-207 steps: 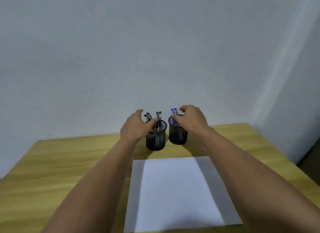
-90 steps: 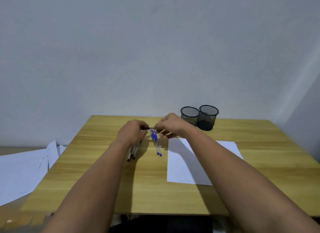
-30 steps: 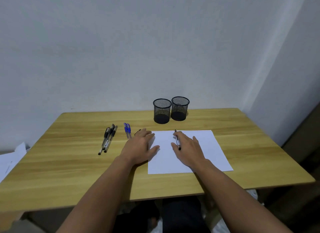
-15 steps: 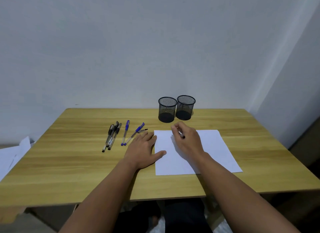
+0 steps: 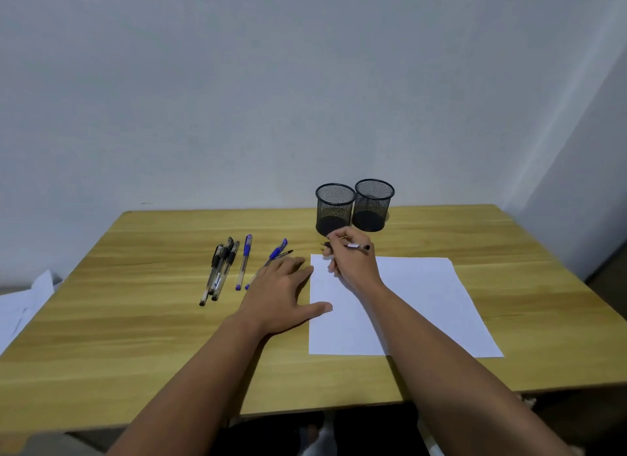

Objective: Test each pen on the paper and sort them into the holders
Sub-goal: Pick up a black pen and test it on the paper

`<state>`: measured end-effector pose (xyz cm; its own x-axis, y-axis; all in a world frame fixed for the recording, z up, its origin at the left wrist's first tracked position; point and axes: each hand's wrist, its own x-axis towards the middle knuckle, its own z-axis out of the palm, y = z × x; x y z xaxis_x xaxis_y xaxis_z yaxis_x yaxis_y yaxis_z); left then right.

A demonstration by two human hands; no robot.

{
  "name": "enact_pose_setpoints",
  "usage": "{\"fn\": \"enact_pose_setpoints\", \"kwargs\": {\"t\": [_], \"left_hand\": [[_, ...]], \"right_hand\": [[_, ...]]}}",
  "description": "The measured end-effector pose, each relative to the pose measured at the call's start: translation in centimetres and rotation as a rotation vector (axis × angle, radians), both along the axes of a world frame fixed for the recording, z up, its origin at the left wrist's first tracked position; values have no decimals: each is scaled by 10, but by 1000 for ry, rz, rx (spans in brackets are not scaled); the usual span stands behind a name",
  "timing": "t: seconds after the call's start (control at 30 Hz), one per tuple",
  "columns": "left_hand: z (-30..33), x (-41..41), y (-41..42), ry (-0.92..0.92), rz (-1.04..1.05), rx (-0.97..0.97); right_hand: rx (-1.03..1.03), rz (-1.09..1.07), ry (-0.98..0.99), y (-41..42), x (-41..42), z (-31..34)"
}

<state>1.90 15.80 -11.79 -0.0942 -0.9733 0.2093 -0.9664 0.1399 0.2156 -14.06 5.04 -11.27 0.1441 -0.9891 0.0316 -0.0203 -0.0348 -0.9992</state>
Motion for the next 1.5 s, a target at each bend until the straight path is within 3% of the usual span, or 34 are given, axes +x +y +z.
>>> {"fn": "enact_pose_setpoints", "kwargs": {"t": [0.37,0.57,1.0,1.23,1.5], "left_hand": [[-6,1,2,57,40,23],[-4,0,5,57,42,-1],[-3,3,5,11,20,17],[-4,3,6,12,27,38],[-4,3,6,7,32,35]], "right_hand": [[-76,84,32,-5,0,-8],[-18,109,33,-7,4,0],[-108,14,199,-2,13,-9],[-75,40,87,-3,14,-15],[-90,78,119,-4,15,-16]]}}
